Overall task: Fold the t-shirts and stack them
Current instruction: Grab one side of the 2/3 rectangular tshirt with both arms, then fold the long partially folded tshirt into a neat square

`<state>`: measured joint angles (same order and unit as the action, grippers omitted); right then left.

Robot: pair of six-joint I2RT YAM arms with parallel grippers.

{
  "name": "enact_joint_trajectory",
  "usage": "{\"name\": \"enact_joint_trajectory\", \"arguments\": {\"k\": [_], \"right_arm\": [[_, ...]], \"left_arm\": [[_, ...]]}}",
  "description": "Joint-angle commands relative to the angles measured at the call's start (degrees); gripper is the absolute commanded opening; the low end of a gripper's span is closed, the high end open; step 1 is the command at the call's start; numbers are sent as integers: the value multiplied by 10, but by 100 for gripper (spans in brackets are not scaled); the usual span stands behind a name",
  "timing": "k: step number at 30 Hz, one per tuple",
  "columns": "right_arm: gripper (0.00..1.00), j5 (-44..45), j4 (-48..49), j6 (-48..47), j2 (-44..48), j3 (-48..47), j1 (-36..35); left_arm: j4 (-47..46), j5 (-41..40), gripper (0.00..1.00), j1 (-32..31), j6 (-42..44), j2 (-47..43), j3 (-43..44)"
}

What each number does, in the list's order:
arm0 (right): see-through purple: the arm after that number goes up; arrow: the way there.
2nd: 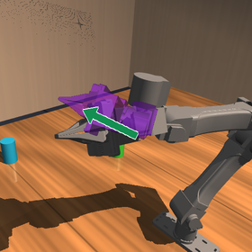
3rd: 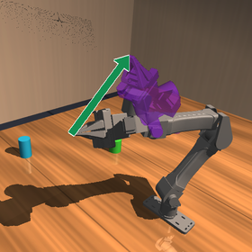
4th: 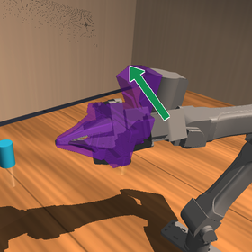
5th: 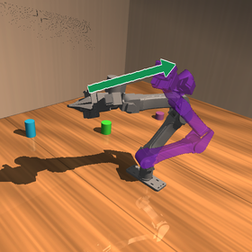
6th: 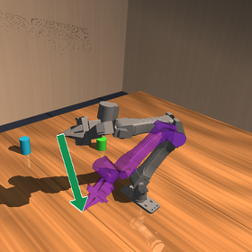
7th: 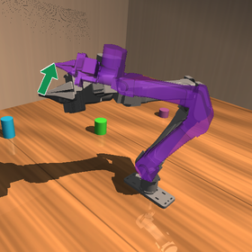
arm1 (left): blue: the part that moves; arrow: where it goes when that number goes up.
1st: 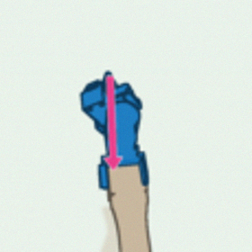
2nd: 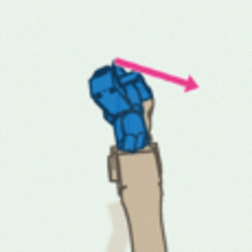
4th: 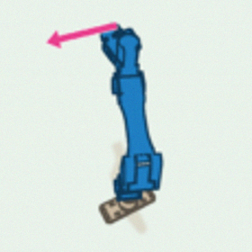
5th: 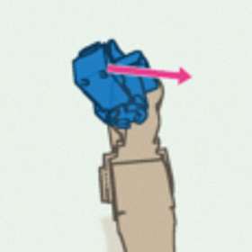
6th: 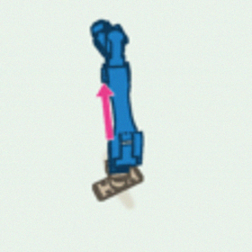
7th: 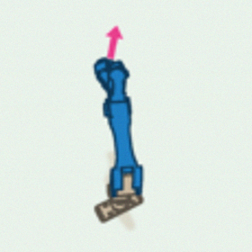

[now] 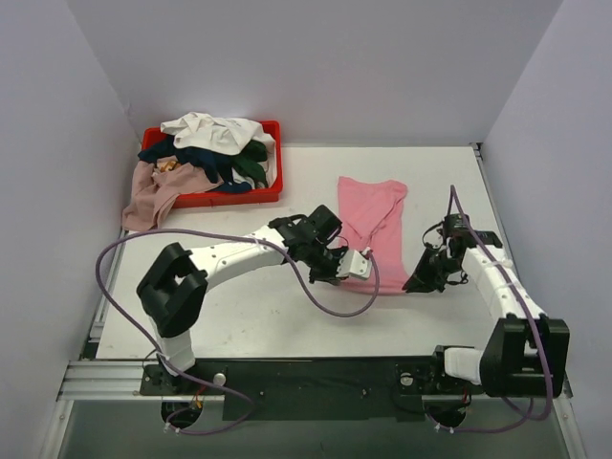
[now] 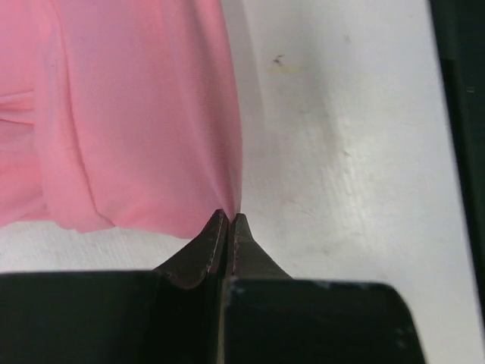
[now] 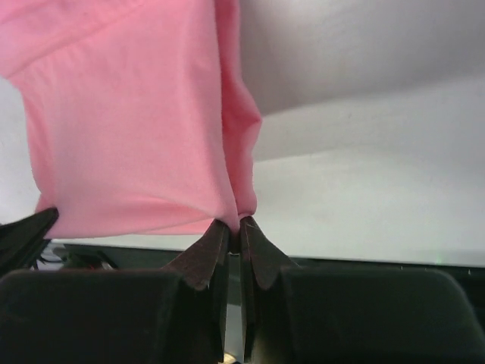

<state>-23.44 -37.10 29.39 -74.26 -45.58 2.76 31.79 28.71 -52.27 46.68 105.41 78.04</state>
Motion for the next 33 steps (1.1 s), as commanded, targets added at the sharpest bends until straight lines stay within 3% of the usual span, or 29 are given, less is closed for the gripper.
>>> {"name": "enact_joint_trajectory", "arguments": {"k": [1, 6, 12, 16, 20, 23, 33], "right_arm": [[0, 19, -149, -21, 86, 8, -40], [0, -23, -256, 7, 178, -2, -110], [0, -48, -337, 26, 210, -66, -138], [0, -14, -315, 16, 157, -128, -130], [0, -22, -242, -10, 86, -146, -75], [0, -14, -187, -34, 21, -152, -30], [0, 7, -104, -48, -172, -229, -6]], "left_arm": [[209, 34, 0, 6, -26, -80, 30], [339, 82, 0, 6, 7, -142, 54], [443, 141, 0, 40, -3, -177, 101], [380, 161, 0, 88, -67, -140, 134], [344, 148, 0, 129, -112, -58, 213], [340, 137, 0, 156, -104, -7, 262], [300, 132, 0, 184, -140, 189, 404]]}}
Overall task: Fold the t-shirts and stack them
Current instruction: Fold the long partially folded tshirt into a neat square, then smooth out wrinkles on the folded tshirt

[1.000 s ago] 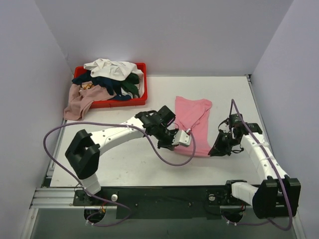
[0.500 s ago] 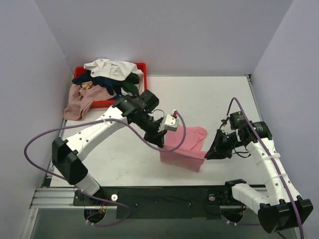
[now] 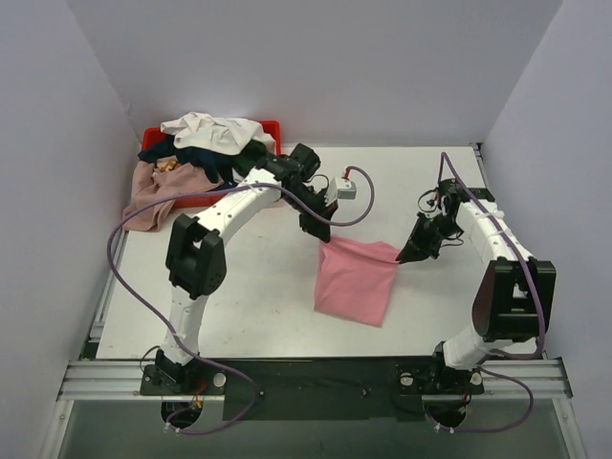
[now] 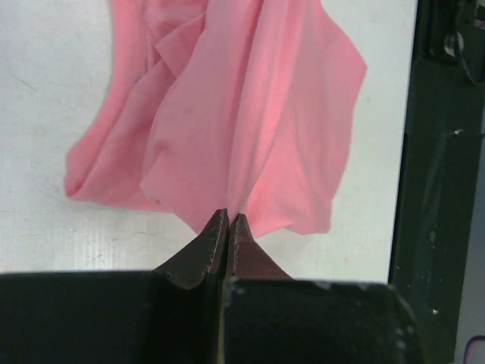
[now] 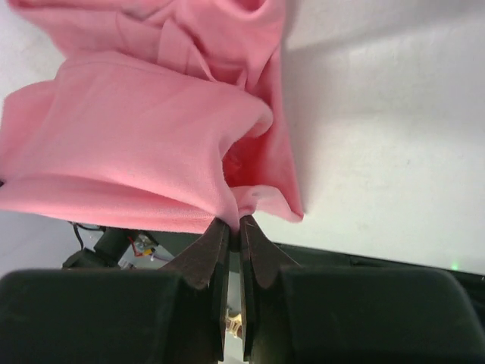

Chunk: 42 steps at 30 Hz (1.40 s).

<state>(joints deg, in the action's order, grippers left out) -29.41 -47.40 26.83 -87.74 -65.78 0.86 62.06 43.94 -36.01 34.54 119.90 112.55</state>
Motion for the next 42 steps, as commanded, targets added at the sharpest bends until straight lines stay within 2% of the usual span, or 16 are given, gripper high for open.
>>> {"name": "enact_joint_trajectory", "arguments": {"k": [1, 6, 10, 11, 12, 13, 14, 15, 18, 21, 24, 27, 34, 38, 40, 42], "right_arm": [[0, 68, 4, -21, -53, -29, 15], [0, 66, 22, -14, -103, -46, 16], [0, 72, 35, -6, -145, -77, 17], [2, 68, 35, -6, -161, -84, 17], [12, 68, 37, -5, -167, -97, 17], [18, 73, 37, -4, -179, -103, 17], [30, 78, 38, -4, -186, -118, 18], [34, 87, 37, -5, -196, -127, 19], [42, 95, 35, -5, -194, -186, 23], [46, 112, 37, -28, -159, -220, 21], [52, 116, 36, -53, -126, -183, 28], [52, 82, 57, -67, -123, -117, 31], [51, 21, 108, -52, -163, -74, 28], [46, 5, 131, -38, -170, -57, 27], [38, -6, 135, -34, -180, -60, 27], [22, -10, 135, -30, -183, -63, 27]], "left_arm": [[-4, -27, 0, 23, -20, 53, 74], [-46, -42, 1, 23, -38, 118, 120], [-73, -60, 12, 23, -48, 143, 126], [-72, -66, 19, 26, -46, 146, 127], [-74, -69, 24, 27, -43, 149, 124], [-77, -75, 35, 30, -44, 149, 122], [-91, -79, 42, 32, -49, 149, 116], [-102, -91, 53, 37, -67, 150, 116], [-161, -114, 60, 56, -119, 154, 147], [-141, -127, 60, 59, -144, 158, 224], [-147, -64, 63, 48, -152, 133, 175], [-177, -15, 65, 42, -190, 126, 114], [-174, -58, 68, 22, -207, 157, 109], [-186, -57, 68, 16, -211, 173, 106], [-179, -51, 68, 12, -213, 180, 108], [-177, -49, 67, 9, -214, 181, 102]]}}
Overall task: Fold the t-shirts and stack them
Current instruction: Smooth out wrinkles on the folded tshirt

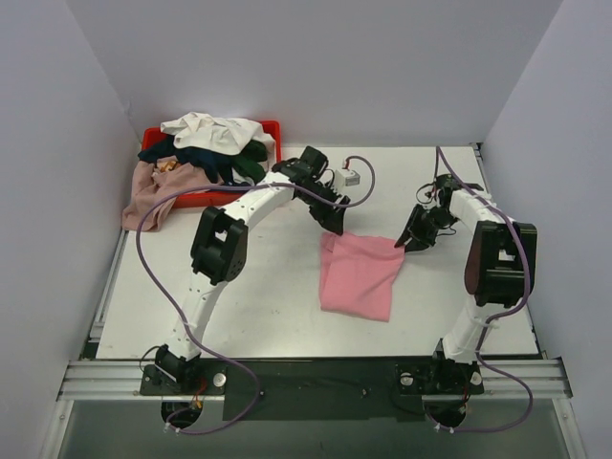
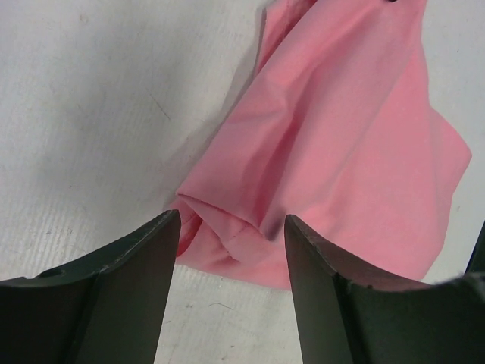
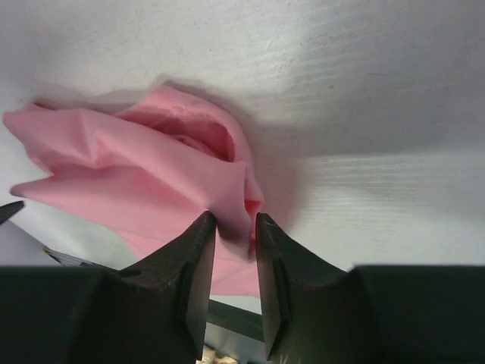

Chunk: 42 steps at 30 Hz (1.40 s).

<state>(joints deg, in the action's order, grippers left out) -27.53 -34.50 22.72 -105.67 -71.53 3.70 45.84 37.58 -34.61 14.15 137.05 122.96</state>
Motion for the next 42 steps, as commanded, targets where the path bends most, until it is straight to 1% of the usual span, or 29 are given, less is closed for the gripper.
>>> {"name": "enact_joint_trajectory", "arguments": {"k": [1, 3, 4, 8, 10, 11, 12, 13, 14, 16, 18, 19, 21, 25, 26, 30, 33, 36, 39, 42], "right_arm": [[20, -29, 6, 12, -2, -5, -1], [17, -29, 6, 9, 0, -5, -2], [13, -28, 6, 10, 1, -5, -2], [6, -31, 6, 13, -2, -5, -2], [2, -34, 6, 14, -4, -7, -3], [1, -36, 6, 14, -5, -9, -3], [0, -38, 6, 14, -5, -10, -5], [0, -40, 6, 13, -3, -12, -5], [0, -47, 5, 12, -2, -12, -6], [0, -54, 5, 11, 10, -12, -8], [0, -63, 6, 11, 20, -10, -11], [0, -65, 6, 11, 23, -10, -12], [0, -74, 8, 10, 27, -12, -19], [0, -82, 7, 12, 19, -32, -34], [0, -84, 7, 14, 13, -37, -47], [0, -95, 7, 16, 7, -63, -64], [0, -101, 7, 17, 0, -82, -78], [0, -110, 6, 15, -10, -103, -90], [0, -115, 6, 16, -25, -116, -105], [0, -103, 9, 22, -50, -140, -113]], "left_arm": [[-15, 14, 66, -7, -11, 12, -3], [-12, 14, 64, -8, -9, 14, 1], [-6, 16, 63, -9, -9, 15, 4], [4, 44, 56, -12, -3, 16, 5], [-1, 56, 41, -13, -2, 16, 1], [-5, 61, 21, -14, -6, 14, -2], [-16, 69, 12, -13, -12, 9, -7], [-29, 70, 0, -13, -27, 4, -17], [-36, 71, 0, -8, -37, -9, -24], [-61, 58, 0, 4, -65, -45, -63], [-90, 49, 0, 20, -83, -95, -115], [-115, 49, 0, 25, -92, -132, -158], [-133, 47, 0, 36, -95, -172, -202], [-94, 68, 0, 37, -91, -194, -211], [-91, 71, 0, 37, -91, -196, -213], [-62, 72, 0, 45, -99, -209, -201], [-53, 63, 0, 60, -120, -227, -221], [-40, 59, 0, 67, -116, -241, -242], [-48, 51, 0, 81, -124, -256, -256], [-83, 36, 0, 99, -138, -250, -271]]}}
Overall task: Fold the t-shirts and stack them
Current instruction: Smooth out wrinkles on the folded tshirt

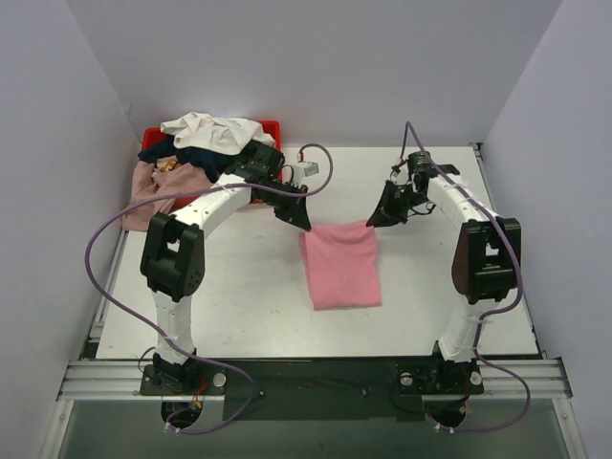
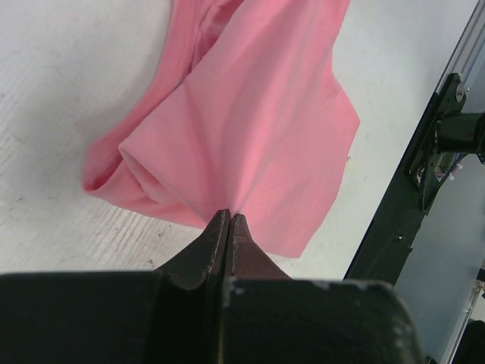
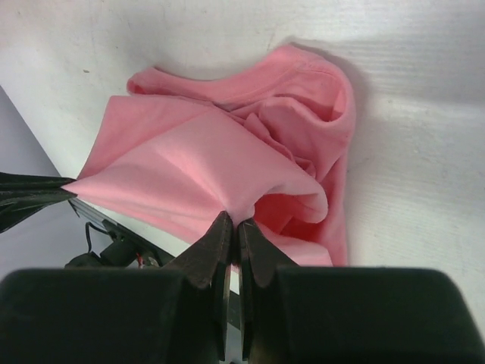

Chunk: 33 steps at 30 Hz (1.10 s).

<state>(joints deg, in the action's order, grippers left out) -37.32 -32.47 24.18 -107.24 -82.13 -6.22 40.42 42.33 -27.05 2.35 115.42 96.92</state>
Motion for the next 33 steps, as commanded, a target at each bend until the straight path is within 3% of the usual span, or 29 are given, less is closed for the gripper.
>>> {"name": "enact_joint_trajectory", "arguments": {"k": [1, 7, 9, 10, 13, 17, 20, 24, 26, 30, 33], "right_arm": [[0, 7, -9, 12, -49, -45, -14], [2, 20, 0, 27, -121, -96, -18], [9, 15, 8, 31, -132, -110, -23], [25, 13, 19, 34, -136, -114, -26], [45, 17, 30, 38, -131, -124, -25], [51, 33, 60, 25, -77, -90, -23], [52, 44, 96, 13, -5, -8, -26], [50, 82, 149, 3, 94, 122, -44], [40, 93, 174, -1, 133, 178, -65], [4, 50, 260, -5, 161, 258, -129], [0, 51, 273, 14, 119, 281, -144]], "left_arm": [[-34, -23, 0, 27, -19, -27, -12], [-59, -52, 0, 30, -5, 22, -8], [-68, -65, 0, 35, -13, 26, -20], [-74, -72, 0, 38, -14, 24, -27], [-94, -97, 0, 45, -20, 28, -47], [-111, -131, 0, 56, -52, 36, -57], [-120, -149, 0, 62, -64, 41, -69], [-131, -153, 0, 64, -65, 53, -76], [-131, -154, 0, 64, -67, 60, -73], [-130, -167, 0, 66, -57, 75, -54], [-132, -202, 2, 66, -50, 86, -25]]}}
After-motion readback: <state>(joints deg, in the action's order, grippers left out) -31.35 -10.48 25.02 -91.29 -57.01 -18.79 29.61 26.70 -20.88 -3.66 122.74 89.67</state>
